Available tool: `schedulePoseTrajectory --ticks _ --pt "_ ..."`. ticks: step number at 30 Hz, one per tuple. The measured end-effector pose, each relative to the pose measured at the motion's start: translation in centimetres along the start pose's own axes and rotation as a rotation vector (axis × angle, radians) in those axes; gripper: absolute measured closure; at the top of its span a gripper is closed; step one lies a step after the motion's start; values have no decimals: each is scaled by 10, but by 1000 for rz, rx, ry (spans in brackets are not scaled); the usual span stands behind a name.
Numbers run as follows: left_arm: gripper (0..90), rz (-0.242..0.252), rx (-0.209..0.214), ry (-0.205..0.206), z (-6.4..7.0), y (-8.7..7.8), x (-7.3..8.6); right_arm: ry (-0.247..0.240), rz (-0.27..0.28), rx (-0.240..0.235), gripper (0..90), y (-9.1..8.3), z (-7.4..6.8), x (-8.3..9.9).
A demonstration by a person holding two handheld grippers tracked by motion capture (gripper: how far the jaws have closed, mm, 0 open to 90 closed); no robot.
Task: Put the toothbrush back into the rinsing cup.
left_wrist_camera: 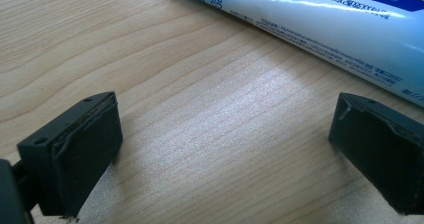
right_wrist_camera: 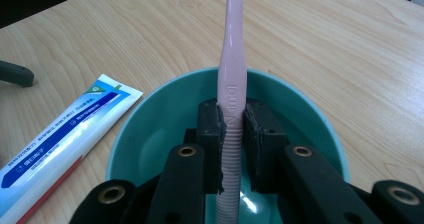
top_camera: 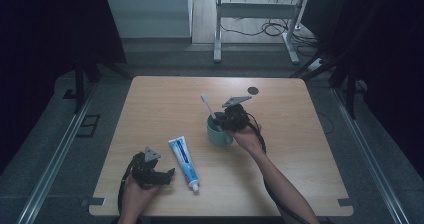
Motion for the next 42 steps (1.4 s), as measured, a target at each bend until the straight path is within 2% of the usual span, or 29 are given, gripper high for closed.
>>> schedulePoseTrajectory --ticks 16,19,28,42 --pt "6 0 0 0 0 0 0 29 -33 -19 763 2 3 5" --pt "6 0 0 0 0 0 0 33 -34 -28 736 1 3 6" --pt "6 0 0 0 0 0 0 10 -30 -26 714 -5 -1 2" --pt "6 0 1 0 0 0 0 -37 -10 -10 543 -23 -9 -7"
Point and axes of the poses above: each handheld gripper's, and its own axes: y roughly forward along the jaws, x roughly out of its underside, z roughly to its right, the point moved 6 cm from there along y, roughly forward along the jaws
